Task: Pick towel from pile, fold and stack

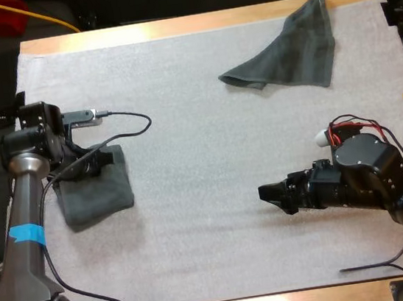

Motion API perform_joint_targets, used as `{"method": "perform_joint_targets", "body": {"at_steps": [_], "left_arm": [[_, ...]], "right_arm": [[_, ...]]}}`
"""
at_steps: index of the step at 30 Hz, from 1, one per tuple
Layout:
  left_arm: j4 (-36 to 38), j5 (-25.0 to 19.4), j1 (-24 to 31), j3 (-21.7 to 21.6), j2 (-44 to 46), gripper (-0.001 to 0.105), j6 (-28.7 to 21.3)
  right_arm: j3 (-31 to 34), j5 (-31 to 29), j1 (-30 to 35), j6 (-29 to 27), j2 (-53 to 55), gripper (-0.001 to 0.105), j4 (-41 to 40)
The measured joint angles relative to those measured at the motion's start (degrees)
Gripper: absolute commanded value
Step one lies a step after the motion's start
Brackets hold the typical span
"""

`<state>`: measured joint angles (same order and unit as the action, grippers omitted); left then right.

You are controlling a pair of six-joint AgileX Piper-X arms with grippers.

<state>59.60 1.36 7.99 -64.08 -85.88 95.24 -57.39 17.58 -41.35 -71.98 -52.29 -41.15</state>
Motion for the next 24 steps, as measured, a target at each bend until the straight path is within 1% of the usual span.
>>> {"method": "perform_joint_targets", "body": {"at_steps": [6,9,18,24], "left_arm": [[-5.18,-0.1,0.0,4.47,0.0,0.058,0.0],[-6.79,-0.12,0.0,5.91,-0.77,0.058,0.0],[-7.71,0.24,0.0,6.21,-7.69,0.058,0.0],[-8.02,0.81,0.0,6.21,-8.52,0.058,0.0]], "right_arm": [[0.0,0.13,0.0,0.0,0.0,0.074,0.0],[0.0,0.13,0.0,0.0,0.0,0.074,0.0],[0.0,0.13,0.0,0.0,0.0,0.074,-0.13],[0.0,0.13,0.0,0.0,0.0,0.074,-0.13]]}}
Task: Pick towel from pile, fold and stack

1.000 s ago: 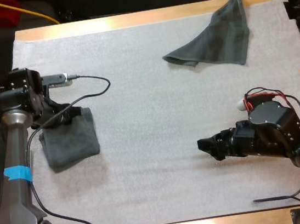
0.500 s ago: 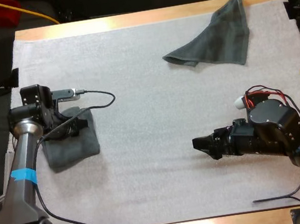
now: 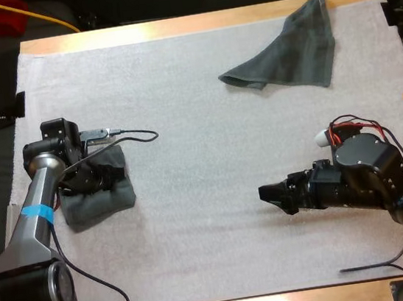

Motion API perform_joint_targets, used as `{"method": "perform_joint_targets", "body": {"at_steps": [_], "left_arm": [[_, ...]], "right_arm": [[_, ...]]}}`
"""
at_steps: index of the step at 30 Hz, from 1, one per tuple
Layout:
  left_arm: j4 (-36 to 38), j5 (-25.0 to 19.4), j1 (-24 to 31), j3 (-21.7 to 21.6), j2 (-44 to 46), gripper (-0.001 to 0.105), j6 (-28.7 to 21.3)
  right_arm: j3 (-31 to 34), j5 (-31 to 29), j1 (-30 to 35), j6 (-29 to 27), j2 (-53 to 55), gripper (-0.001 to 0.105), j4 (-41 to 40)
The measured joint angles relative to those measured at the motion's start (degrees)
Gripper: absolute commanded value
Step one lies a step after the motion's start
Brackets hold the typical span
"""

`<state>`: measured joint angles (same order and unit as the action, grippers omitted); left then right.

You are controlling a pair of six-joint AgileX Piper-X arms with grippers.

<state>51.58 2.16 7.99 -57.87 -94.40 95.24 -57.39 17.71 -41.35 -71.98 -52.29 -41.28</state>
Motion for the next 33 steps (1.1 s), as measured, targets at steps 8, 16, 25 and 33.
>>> {"method": "perform_joint_targets", "body": {"at_steps": [8,16,25,33], "left_arm": [[0.97,-0.01,0.0,-0.19,2.69,0.058,0.0],[4.23,-0.01,0.0,-0.33,11.21,0.058,0.0],[9.45,0.1,0.0,1.0,13.19,0.058,0.0],[4.49,0.99,0.0,4.64,11.19,0.058,0.0]], "right_arm": [[0.0,0.0,0.0,0.0,0.0,0.074,0.0],[0.0,0.0,0.0,0.0,0.0,0.074,0.0],[0.0,0.0,0.0,0.0,0.0,0.074,0.0],[0.0,0.0,0.0,0.0,0.0,0.074,0.0]]}}
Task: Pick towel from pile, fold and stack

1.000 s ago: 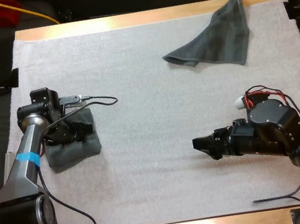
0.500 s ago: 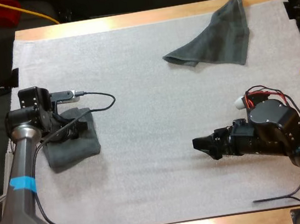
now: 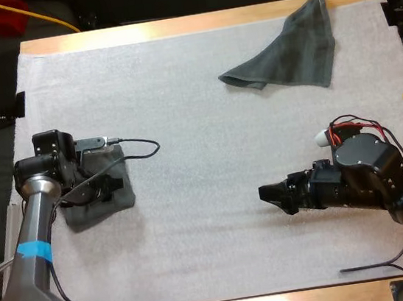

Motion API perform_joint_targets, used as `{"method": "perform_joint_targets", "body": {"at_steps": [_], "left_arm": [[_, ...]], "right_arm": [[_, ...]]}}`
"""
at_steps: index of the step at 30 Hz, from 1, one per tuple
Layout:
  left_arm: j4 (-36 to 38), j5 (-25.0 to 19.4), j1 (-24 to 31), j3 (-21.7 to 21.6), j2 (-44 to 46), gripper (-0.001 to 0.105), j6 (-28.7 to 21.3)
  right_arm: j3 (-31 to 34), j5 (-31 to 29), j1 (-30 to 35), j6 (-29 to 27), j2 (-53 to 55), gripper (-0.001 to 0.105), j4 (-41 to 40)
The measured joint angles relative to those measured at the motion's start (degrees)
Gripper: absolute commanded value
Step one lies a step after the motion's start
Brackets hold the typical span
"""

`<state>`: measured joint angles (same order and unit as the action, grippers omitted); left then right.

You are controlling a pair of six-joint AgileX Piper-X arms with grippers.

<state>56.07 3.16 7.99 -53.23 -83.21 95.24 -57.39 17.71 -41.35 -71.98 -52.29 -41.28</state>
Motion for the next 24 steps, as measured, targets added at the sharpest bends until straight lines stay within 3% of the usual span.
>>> {"method": "perform_joint_targets", "body": {"at_steps": [14,24], "left_arm": [[0.01,0.32,0.0,-0.62,-6.9,0.058,0.23],[2.5,2.89,0.0,-9.42,-1.34,0.058,0.23]], "right_arm": [[0.0,0.0,0.0,0.0,0.0,0.074,0.0],[0.0,0.0,0.0,0.0,0.0,0.074,0.0]]}}
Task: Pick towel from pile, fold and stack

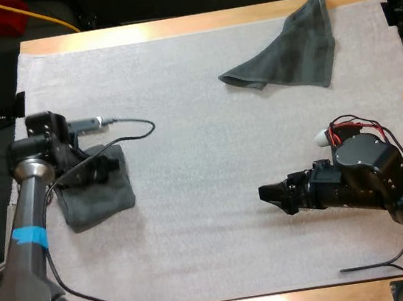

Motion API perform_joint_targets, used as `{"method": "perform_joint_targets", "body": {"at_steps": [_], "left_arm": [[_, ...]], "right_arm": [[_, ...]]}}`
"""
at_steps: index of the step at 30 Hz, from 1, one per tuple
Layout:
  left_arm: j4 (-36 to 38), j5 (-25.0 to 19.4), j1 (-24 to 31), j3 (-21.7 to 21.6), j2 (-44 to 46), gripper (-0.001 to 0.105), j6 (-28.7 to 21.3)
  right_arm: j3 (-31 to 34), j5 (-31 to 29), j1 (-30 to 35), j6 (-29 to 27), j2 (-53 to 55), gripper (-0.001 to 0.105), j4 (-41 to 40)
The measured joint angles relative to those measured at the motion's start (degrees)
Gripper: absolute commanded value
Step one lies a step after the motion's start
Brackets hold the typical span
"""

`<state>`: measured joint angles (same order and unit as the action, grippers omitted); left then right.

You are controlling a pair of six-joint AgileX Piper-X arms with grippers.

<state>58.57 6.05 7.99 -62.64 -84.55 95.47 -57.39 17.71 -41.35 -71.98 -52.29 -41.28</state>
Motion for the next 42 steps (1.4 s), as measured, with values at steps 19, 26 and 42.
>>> {"method": "perform_joint_targets", "body": {"at_steps": [19,26,42], "left_arm": [[-2.89,-0.04,0.0,-4.02,1.71,0.058,0.0],[-3.3,-2.66,0.0,-4.02,-2.33,0.058,0.0],[-4.28,-2.73,0.0,-4.02,-15.03,0.058,0.0]], "right_arm": [[0.0,0.0,0.0,0.0,0.0,0.074,0.0],[0.0,0.0,0.0,0.0,0.0,0.074,0.0],[0.0,0.0,0.0,0.0,0.0,0.074,0.0]]}}
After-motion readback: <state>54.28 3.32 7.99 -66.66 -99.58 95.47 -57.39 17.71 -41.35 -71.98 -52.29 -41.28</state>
